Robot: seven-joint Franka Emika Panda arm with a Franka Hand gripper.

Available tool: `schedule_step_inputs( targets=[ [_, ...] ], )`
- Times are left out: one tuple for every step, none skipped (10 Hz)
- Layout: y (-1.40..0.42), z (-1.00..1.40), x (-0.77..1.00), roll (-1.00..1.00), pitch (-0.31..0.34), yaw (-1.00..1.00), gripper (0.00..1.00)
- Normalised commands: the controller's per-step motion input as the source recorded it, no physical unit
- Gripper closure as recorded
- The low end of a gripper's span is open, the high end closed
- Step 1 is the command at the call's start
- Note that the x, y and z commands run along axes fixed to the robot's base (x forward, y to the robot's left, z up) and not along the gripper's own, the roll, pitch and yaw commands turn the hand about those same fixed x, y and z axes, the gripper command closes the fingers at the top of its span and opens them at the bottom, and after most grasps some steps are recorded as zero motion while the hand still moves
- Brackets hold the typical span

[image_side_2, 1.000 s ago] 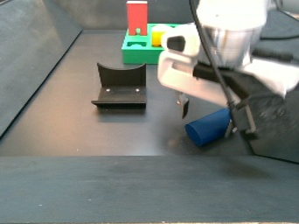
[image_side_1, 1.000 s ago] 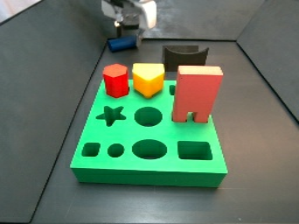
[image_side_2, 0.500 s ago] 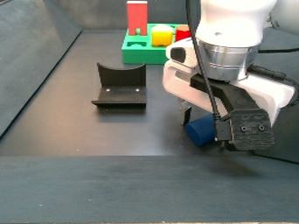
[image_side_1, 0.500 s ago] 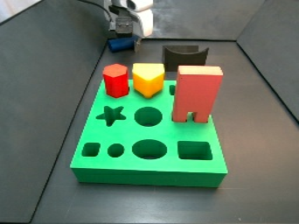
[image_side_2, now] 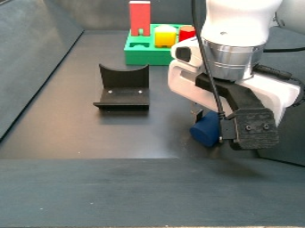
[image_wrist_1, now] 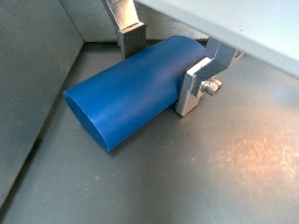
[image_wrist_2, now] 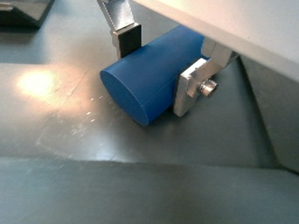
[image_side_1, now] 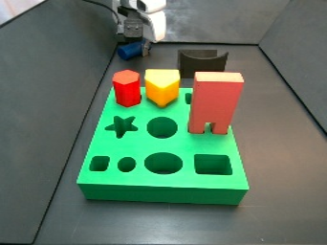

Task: Pick up the oval object. Move up. Place the oval object on the fixture. Regrasp the oval object. Move to above the board. Insert the oval object.
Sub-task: Pick up the oval object, then move up.

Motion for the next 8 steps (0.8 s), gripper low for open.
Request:
schedule_step_inputs(
  targets=[
    [0.00,0.00,0.00,0.00,0.000,0.00,1.00],
    [0.00,0.00,0.00,0.00,0.000,0.00,1.00],
    [0.00,0.00,0.00,0.00,0.000,0.00,1.00],
    [0.00,0.00,0.00,0.00,0.000,0.00,1.00],
    [0.00,0.00,0.00,0.00,0.000,0.00,1.00],
    [0.00,0.00,0.00,0.00,0.000,0.00,1.00],
    [0.00,0.00,0.00,0.00,0.000,0.00,1.00],
    [0.00,0.83,0.00,0.00,0.000,0.00,1.00]
  ],
)
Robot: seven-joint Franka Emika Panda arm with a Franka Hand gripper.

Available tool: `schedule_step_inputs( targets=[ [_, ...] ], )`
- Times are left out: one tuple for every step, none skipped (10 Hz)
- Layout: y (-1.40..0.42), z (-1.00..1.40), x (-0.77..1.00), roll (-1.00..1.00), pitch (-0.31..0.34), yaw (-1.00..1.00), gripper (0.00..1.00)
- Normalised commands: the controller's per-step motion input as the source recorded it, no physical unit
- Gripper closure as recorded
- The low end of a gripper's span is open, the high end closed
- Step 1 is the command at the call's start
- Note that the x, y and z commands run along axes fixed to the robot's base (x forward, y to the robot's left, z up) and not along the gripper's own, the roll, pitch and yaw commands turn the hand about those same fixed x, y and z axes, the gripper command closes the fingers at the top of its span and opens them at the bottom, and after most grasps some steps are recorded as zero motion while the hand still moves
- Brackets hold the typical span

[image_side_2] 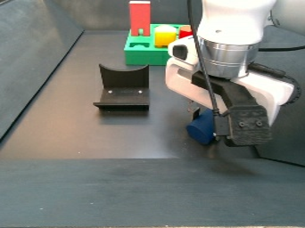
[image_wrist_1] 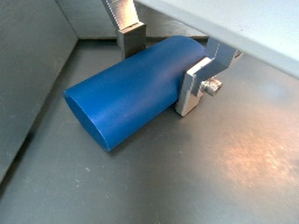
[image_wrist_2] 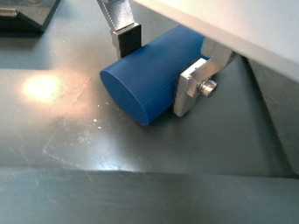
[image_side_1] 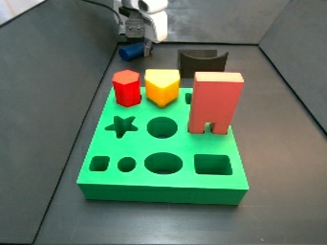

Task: Pick up the oval object. Move up. Place the oval object on the fixture. Regrasp the oval object. Move to above the board. Insert the oval object.
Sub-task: Move up, then place the oval object on the fixture.

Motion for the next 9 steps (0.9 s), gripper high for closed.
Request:
schedule_step_inputs(
  targets=[
    [-0.03,0.83,0.04,0.00,-0.006,-0.05,1.00],
    [-0.03,0.74,0.01,0.00,0.023,-0.05,1.00],
    [-0.01,0.63,0.00,0.00,0.050,-0.05,1.00],
    [0.00,0.45,-0.01,0.02,0.063,-0.04,1.00],
    [0.01,0.26,-0.02,0.04,0.063,-0.03,1.00],
    [0.00,1.00,0.00,0.00,0.000,0.00,1.00],
    [0.00,1.00,0.00,0.01,-0.002,0.00,1.00],
    [0.00,1.00,-0.01,0.02,0.017,-0.01,1.00],
    [0.00,1.00,-0.02,0.03,0.032,-0.02,1.00]
  ],
)
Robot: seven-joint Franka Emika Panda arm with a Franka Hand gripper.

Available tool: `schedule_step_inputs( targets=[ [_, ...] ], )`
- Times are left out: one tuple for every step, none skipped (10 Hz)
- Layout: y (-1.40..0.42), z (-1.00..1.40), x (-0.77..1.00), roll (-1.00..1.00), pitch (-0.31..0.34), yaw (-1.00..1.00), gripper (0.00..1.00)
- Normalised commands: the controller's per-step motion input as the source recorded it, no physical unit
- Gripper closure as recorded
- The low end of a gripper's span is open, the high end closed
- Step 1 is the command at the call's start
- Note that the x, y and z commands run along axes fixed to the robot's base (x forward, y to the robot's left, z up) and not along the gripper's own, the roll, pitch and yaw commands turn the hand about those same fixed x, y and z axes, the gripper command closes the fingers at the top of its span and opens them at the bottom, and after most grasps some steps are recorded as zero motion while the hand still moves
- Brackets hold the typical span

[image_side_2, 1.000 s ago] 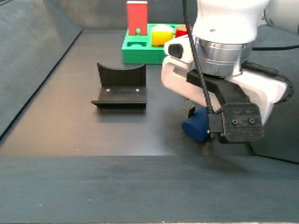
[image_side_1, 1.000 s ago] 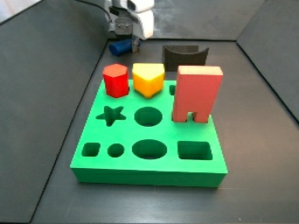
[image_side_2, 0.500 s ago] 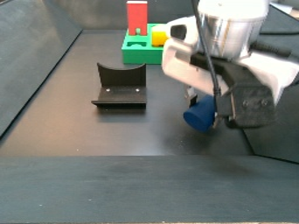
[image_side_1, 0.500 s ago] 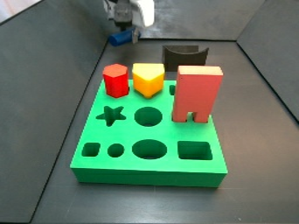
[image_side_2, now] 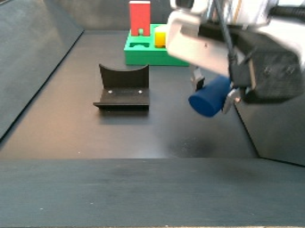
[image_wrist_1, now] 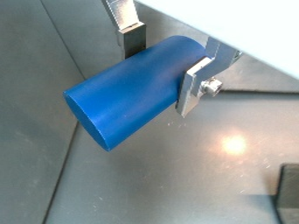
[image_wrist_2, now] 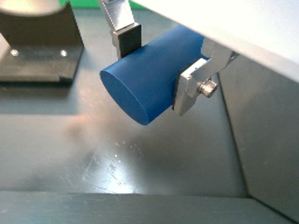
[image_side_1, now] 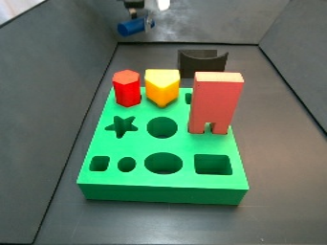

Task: Pick up the oval object. Move up. Place the oval object on the fixture. Regrasp the oval object. Move to above the board. Insert the oval object.
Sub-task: Place the oval object on the fixture.

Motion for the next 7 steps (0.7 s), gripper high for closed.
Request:
schedule_step_inputs(
  targets=[
    [0.01,1.00,-0.02,0.04,0.044,-0.02,1.00],
    [0.01,1.00,-0.03,0.05,0.051,-0.02,1.00],
    [0.01,1.00,-0.04,0.06,0.056,-0.02,1.00],
    [0.01,1.00,-0.04,0.06,0.058,-0.01,1.00],
    [0.01,0.87,-0.03,0.06,0.063,0.00,1.00],
    [0.01,0.66,-0.02,0.07,0.073,0.01,1.00],
    [0.01,0.50,-0.02,0.07,0.081,0.01,1.00]
  ],
)
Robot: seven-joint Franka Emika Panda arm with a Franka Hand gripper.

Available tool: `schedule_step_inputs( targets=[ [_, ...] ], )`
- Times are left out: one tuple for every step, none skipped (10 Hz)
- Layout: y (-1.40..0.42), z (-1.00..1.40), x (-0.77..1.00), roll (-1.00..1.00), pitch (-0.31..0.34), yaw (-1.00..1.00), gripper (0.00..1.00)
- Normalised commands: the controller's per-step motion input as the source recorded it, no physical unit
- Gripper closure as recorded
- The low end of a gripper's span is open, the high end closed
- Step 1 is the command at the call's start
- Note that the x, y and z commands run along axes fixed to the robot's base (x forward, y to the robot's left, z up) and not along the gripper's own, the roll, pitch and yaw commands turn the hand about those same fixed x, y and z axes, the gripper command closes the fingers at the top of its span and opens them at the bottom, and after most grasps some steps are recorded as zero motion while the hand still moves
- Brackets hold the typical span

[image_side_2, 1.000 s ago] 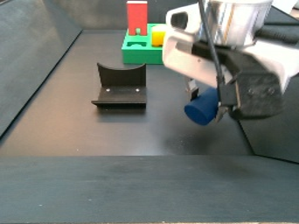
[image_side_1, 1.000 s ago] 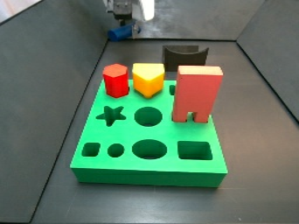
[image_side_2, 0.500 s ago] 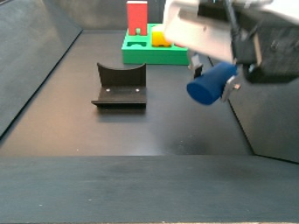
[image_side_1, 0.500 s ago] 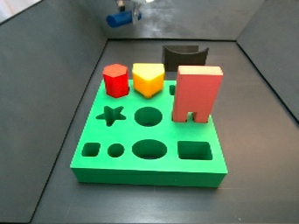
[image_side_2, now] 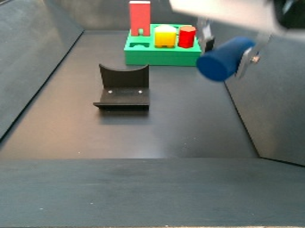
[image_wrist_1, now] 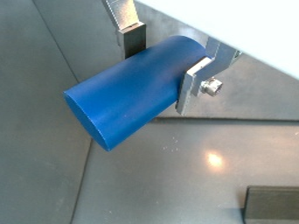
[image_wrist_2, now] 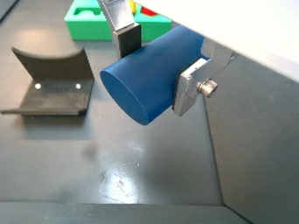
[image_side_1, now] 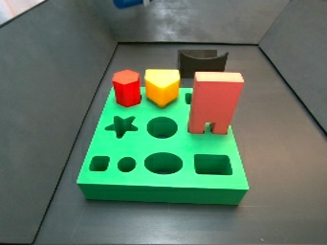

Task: Pick up the oval object. Move up. Place the oval object on the fixture. Regrasp the oval object. Move to above the board. Insert the oval object.
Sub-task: Place the oval object on the fixture.

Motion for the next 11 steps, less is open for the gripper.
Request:
schedule_step_inputs(
  targets=[
    [0.01,0.35,-0.01,0.07,0.090,0.01,1.00],
    [0.01,0.19,0.00,0.07,0.099,0.02,1.00],
    [-0.85,0.09,1.00,-0.14,0.103,1.00,1.00],
    [-0.84,0.08,1.00,-0.14,0.107,1.00,1.00],
    [-0.79,0.07,1.00,-0.15,0.121,1.00,1.00],
    [-0.67,0.07,1.00,-0.17,0.138,1.00,1.00],
    [-0.57,0.06,1.00,-0.19,0.151,1.00,1.00],
    [-0.50,0.05,1.00,-0.21,0.169,1.00,1.00],
    [-0.41,0.04,1.00,-0.22,0.202,1.00,1.00],
    [-0.38,0.04,1.00,-0.24,0.224,1.00,1.00],
    [-0.30,0.03,1.00,-0.26,0.284,1.00,1.00]
  ],
)
